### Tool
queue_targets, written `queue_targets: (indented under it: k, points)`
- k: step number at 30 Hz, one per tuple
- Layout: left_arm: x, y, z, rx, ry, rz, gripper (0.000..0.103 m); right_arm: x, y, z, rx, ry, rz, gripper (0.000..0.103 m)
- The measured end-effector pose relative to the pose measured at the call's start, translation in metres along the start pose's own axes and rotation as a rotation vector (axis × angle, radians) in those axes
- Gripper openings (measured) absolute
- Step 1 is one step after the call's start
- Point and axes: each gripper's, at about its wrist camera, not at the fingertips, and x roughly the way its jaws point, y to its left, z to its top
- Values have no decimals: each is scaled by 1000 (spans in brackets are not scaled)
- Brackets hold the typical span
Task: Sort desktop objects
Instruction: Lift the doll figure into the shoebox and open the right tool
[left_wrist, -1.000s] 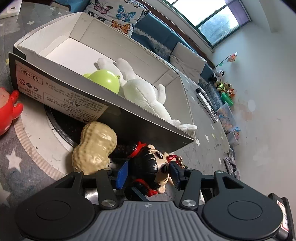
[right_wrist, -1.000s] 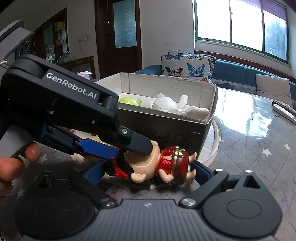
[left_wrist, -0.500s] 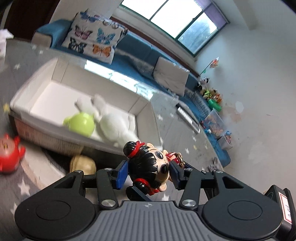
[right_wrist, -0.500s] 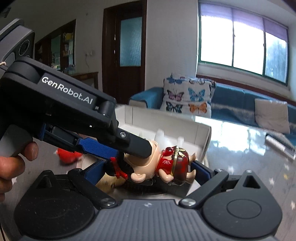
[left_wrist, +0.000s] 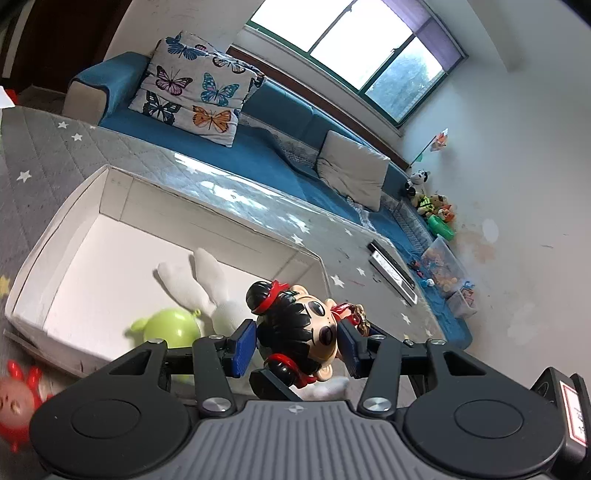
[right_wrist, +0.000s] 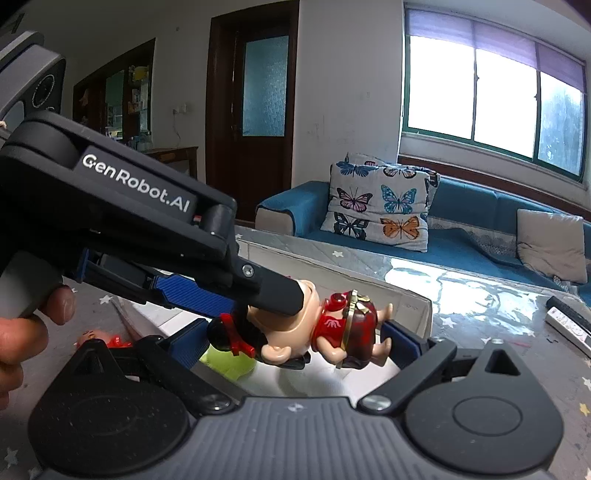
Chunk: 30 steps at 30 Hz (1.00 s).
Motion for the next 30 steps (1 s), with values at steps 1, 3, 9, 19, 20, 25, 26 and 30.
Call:
queue_targets:
  k: [1,3,9,19,20,25,26,30]
  points:
    - [3,2,1,-3,3,1,51,4,-2,1,4,7,2,99]
    - [10,8,4,-15,9,2,51,13,-4,1,10,18,5,99]
    - [23,20,7,-45,32,13,50,35,-7,0,3,48,3,100]
    - [11,22,5,-24,-2,2,49,35,-5,-5,-10,57,-17,100]
    - [9,22,4,-20,-6,2,49,34,-4,-5,-12,57,-16,100]
    - [-2,22,0,-22,-19,5,49,24,-2,-6,-14,42,-25,100]
    - [-5,23,-1,-22,-22,8,49,24,-2,-5,-12,38,-26,100]
    - [-16,22,-5,-14,-38,10,49,12,-2,-5,-6,20,-22,100]
